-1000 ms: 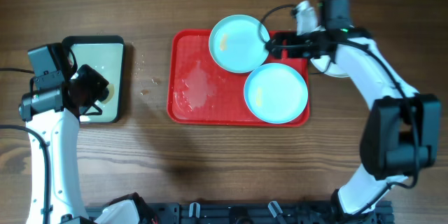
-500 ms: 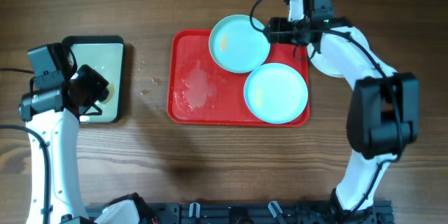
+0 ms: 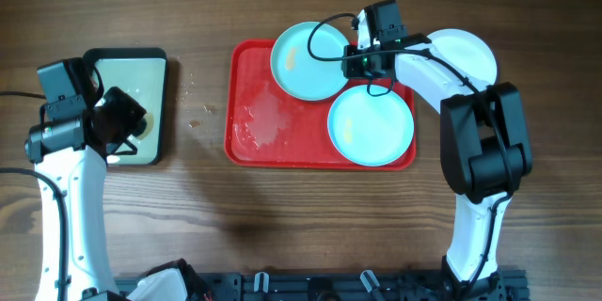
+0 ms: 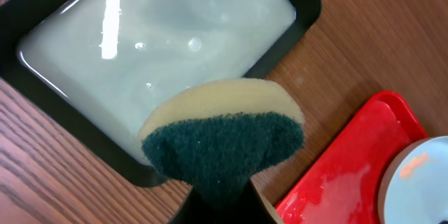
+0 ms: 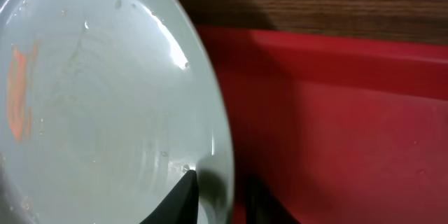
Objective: Clean dirty plates on tray and stack at the side
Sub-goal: 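Bring the sponge with the left gripper onto the pale blue plate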
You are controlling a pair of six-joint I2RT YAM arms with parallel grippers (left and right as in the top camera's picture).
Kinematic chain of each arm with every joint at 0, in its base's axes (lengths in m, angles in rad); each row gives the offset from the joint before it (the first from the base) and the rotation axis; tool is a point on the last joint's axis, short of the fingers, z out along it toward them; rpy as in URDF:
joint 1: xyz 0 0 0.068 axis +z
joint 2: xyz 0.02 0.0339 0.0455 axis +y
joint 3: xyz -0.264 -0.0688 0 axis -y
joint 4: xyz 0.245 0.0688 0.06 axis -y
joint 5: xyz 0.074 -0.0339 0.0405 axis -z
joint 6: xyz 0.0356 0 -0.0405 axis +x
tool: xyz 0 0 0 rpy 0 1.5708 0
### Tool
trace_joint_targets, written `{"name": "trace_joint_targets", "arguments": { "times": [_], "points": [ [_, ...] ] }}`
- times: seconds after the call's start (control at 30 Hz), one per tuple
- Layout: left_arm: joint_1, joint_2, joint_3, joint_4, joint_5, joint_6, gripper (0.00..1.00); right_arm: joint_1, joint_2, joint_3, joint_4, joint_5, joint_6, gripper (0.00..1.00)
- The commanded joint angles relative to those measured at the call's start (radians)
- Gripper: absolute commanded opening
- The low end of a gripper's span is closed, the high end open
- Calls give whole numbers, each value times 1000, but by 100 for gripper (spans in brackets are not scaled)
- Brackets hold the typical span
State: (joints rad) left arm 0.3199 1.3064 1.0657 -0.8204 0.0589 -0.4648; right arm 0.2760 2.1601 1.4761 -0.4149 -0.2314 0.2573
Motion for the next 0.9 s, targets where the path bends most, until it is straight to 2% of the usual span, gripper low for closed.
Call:
{"name": "trace_joint_targets", "arguments": {
  "times": [0.0,0.03,0.17,0.33,0.43,0.6,0.67,0.73,0.87],
  "points": [
    [-16,3,-2,1,83,18,4,2,21,11,-31,-124,-124,7],
    [-25,3,-2,1,103,32,4,2,21,16,-44,-169,-151,5],
    [-96,3,-2,15,237,103,4,12,19,32,-124,-185,-227,4],
    [-249,16,-2,57,240,90,4,48,19,32,-148,-180,-201,5],
    [-336,59,-2,101,239,90,4,69,19,32,-101,-161,-116,11],
    [-409,157,-2,164,240,44,4,112,19,32,-41,-159,-89,23],
    [-433,202,-2,191,240,41,4,126,19,33,-26,-129,-60,23],
    [-454,243,-2,214,240,40,4,133,19,33,-24,-101,-43,21],
    [-496,321,-2,272,240,30,4,135,19,32,-27,-80,-27,4]
  ]
}}
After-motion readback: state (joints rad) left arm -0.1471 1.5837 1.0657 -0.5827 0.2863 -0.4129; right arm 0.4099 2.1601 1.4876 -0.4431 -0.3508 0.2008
